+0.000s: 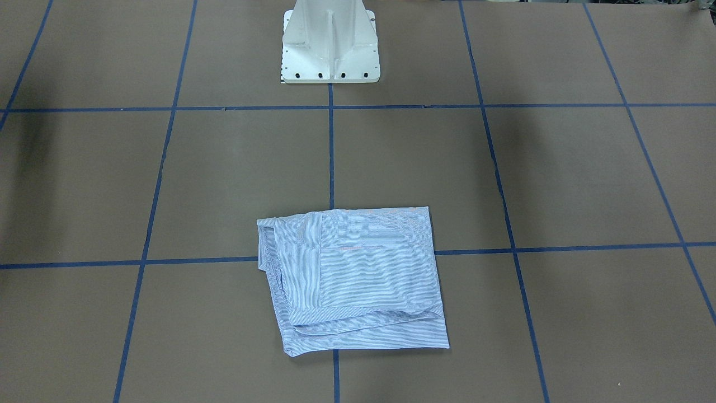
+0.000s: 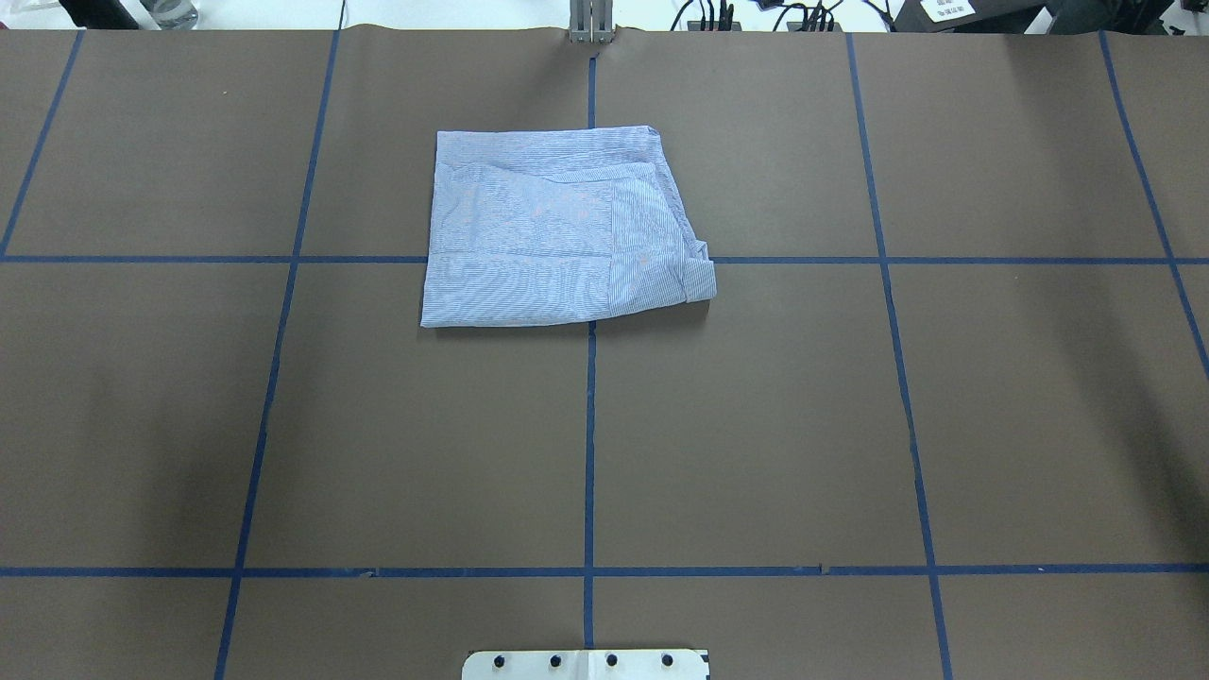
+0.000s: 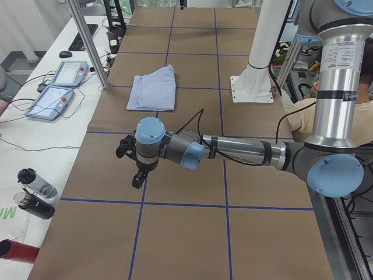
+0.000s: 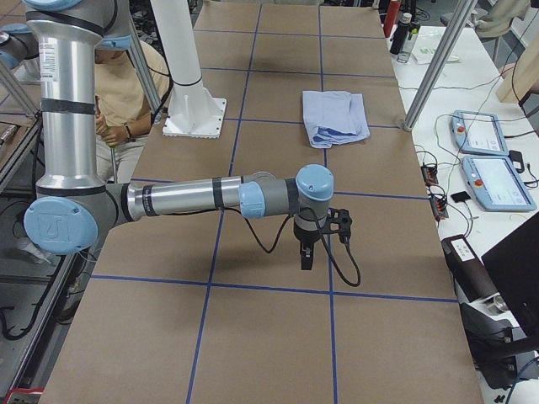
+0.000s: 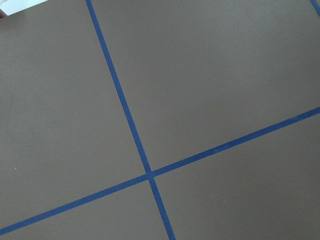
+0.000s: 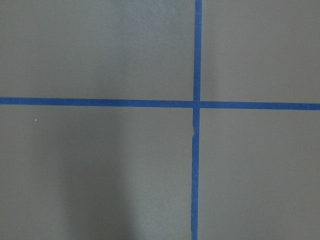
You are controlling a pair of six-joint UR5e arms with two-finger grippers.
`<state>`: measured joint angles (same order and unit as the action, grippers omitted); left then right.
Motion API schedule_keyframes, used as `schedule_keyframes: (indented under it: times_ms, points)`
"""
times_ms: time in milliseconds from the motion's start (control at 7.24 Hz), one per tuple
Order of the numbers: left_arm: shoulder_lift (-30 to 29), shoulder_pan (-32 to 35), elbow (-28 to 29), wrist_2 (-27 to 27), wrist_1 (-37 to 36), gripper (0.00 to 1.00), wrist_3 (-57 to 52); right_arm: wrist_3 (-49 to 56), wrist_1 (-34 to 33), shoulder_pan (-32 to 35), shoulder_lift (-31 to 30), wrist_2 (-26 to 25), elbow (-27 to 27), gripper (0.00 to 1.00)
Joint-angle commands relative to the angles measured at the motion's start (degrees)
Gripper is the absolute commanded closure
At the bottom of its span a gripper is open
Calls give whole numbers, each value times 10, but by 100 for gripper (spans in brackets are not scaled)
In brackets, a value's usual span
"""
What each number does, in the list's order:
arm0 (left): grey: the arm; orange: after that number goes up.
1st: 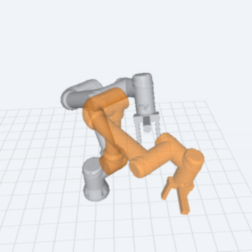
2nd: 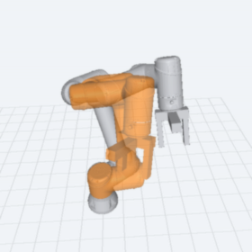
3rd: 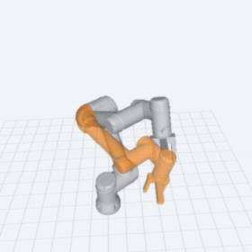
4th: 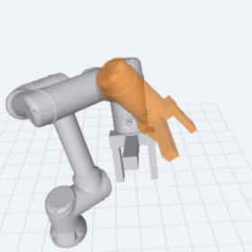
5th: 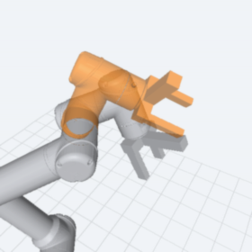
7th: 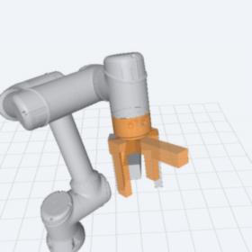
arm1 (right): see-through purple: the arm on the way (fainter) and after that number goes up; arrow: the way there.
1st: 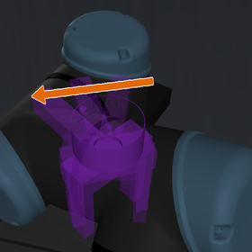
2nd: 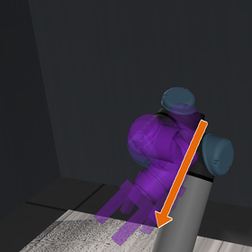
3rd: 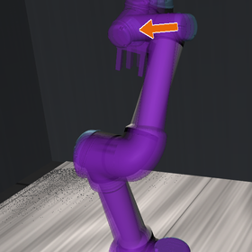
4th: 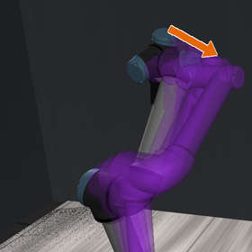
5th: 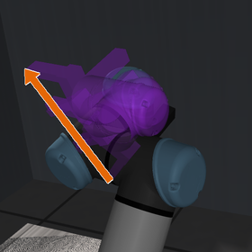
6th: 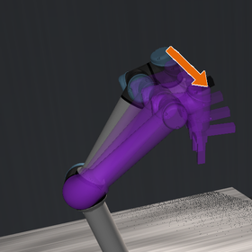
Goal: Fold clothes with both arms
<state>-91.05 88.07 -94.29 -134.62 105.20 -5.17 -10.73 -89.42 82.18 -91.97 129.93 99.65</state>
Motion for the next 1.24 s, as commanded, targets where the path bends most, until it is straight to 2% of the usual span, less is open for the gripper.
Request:
schedule_keyframes:
  times_ms: [0, 276, 553, 1106]
  points:
    - [3, 0, 3, 1, -1, 0, -4, 14, 0, -7, 0, -2, 0, 0]
    - [4, 0, -7, -1, 2, 0, -6, 34, -7, -22, 9, -6, -5, 0]
    - [1, 0, -5, 0, 2, 0, -5, 29, -1, -22, 9, 17, 1, 0]
    - [-4, 0, -10, -1, 4, 0, 0, 31, 2, -21, 6, -3, -4, 0]
